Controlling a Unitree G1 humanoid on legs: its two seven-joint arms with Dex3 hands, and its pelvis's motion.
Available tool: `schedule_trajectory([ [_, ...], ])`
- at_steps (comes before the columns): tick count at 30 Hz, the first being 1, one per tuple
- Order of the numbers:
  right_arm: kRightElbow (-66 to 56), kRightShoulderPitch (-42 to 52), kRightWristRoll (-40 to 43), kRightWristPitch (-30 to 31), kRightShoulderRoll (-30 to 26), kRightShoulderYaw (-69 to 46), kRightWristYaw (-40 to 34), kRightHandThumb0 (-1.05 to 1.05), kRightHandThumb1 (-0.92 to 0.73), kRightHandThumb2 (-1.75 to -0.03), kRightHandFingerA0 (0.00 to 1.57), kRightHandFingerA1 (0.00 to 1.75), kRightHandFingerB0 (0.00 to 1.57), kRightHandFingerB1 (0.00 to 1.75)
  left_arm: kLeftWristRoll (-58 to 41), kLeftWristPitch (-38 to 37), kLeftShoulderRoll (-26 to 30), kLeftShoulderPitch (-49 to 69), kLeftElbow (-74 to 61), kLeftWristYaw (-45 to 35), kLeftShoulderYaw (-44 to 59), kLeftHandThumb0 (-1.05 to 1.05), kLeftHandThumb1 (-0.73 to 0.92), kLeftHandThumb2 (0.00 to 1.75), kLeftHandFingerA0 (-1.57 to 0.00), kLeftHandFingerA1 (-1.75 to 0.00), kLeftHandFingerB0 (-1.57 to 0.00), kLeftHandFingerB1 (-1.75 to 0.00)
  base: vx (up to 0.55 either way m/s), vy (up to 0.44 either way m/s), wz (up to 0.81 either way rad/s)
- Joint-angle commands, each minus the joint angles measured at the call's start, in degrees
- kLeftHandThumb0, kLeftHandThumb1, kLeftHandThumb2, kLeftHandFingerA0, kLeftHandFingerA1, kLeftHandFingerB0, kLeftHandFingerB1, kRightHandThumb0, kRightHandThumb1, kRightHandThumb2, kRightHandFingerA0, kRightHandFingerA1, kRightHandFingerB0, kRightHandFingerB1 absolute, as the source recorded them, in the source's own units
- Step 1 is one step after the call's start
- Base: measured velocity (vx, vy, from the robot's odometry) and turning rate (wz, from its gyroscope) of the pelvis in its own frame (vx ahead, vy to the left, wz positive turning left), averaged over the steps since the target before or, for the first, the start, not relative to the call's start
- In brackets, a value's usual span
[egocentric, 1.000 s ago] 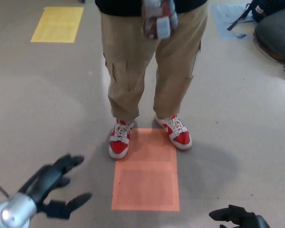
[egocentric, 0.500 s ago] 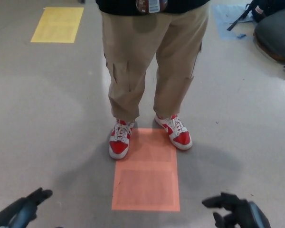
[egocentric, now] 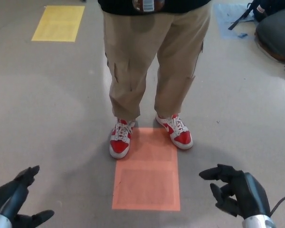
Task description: The robot recieved a bottle of protein shake from a person using its left hand and then shake the protein up and down 2 two times and hand it back to the person
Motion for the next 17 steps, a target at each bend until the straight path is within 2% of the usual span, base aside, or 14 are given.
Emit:
schedule_trajectory([
  [1, 0.7, -1.4, -1.4, 4.1, -0.6, 0.5, -4.0, -0.2, -0.73, -0.62, 0.9, 0.51, 0.81, 0.48, 5.2, -6.3, 0.1, -2.9, 5.0, 4.3, -2.0, -0.8, 0.58, 0.92, -0.33, -0.48, 0.0, -0.16, 0.0, 0.0, 0.0],
  [2, 0.7, -1.6, -1.3, 4.2, -0.5, 0.5, -4.2, -0.2, -0.73, -0.62, 0.88, 0.5, 0.81, 0.48, 5.6, -6.1, 0.0, -3.4, 5.6, 4.8, -2.4, -0.81, 0.59, 0.93, -0.32, -0.48, 0.0, -0.16, 0.0, 0.0, 0.0],
  [3, 0.7, -1.7, -1.5, 4.5, -0.5, 0.6, -4.4, -0.21, -0.74, -0.62, 0.93, 0.52, 0.81, 0.48, 6.2, -5.8, 0.0, -3.9, 6.1, 4.8, -2.8, -0.78, 0.61, 0.96, -0.25, -0.46, 0.0, -0.19, 0.0, 0.0, 0.0],
  [8, 0.8, -1.1, -2.7, 6.4, -0.8, 2.0, -4.8, -0.21, -0.73, -0.63, 0.99, 0.52, 0.8, 0.47, 8.7, -6.5, -0.1, -3.9, 7.0, 6.8, -5.0, -0.87, 0.68, 1.0, -0.24, -0.45, 0.0, -0.13, 0.0, 0.0, 0.0],
  [9, 0.8, -0.7, -2.8, 6.5, -0.8, 2.2, -4.8, -0.22, -0.75, -0.63, 0.98, 0.56, 0.78, 0.46, 9.0, -6.8, -0.3, -3.3, 6.9, 7.7, -5.3, -0.78, 0.64, 0.98, -0.24, -0.46, 0.0, -0.21, 0.0, 0.0, 0.0],
  [11, 0.7, 0.4, -3.2, 7.2, -1.0, 2.8, -4.7, -0.22, -0.76, -0.63, 0.95, 0.52, 0.78, 0.45, 9.9, -7.8, -1.0, -1.5, 6.5, 10.2, -6.1, -0.79, 0.65, 0.99, -0.28, -0.48, 0.0, -0.22, 0.0, 0.0, 0.0],
  [12, 0.6, 1.0, -3.4, 7.1, -1.1, 3.2, -4.8, -0.23, -0.76, -0.63, 0.96, 0.5, 0.77, 0.45, 10.1, -8.1, -1.2, -0.7, 6.4, 10.9, -6.2, -0.75, 0.79, 0.65, -0.33, -0.33, -0.06, -0.2, 0.0, 0.0, 0.0],
  [13, 0.6, 1.9, -3.7, 6.9, -1.2, 3.7, -5.1, -0.23, -0.76, -0.63, 0.96, 0.5, 0.77, 0.45, 10.3, -8.3, -1.5, 0.3, 6.3, 11.7, -6.4, -0.75, 0.79, 0.65, -0.33, -0.33, -0.06, -0.2, 0.0, 0.0, 0.0],
  [14, 0.5, 3.3, -4.0, 6.2, -1.4, 4.3, -4.5, -0.25, -0.77, -0.64, 0.94, 0.52, 0.78, 0.44, 10.7, -8.4, -1.8, 2.2, 5.6, 12.9, -6.7, -0.76, 0.65, 0.97, -0.27, -0.47, -0.03, -0.28, 0.0, 0.0, 0.0],
  [16, 0.3, 5.3, -4.5, 5.7, -1.6, 5.3, -4.2, -0.27, -0.78, -0.63, 0.92, 0.53, 0.78, 0.44, 11.1, -8.7, -2.1, 4.7, 4.9, 14.1, -7.1, -0.75, 0.65, 0.96, -0.27, -0.47, -0.03, -0.28, 0.0, 0.0, 0.0],
  [17, 0.3, 5.9, -5.8, 6.3, -2.0, 6.8, -4.8, -0.27, -0.77, -0.65, 0.96, 0.55, 0.77, 0.43, 11.3, -9.3, -2.3, 5.7, 5.1, 15.4, -7.2, -0.73, 0.63, 0.95, -0.27, -0.47, -0.03, -0.31, 0.0, 0.0, 0.0],
])
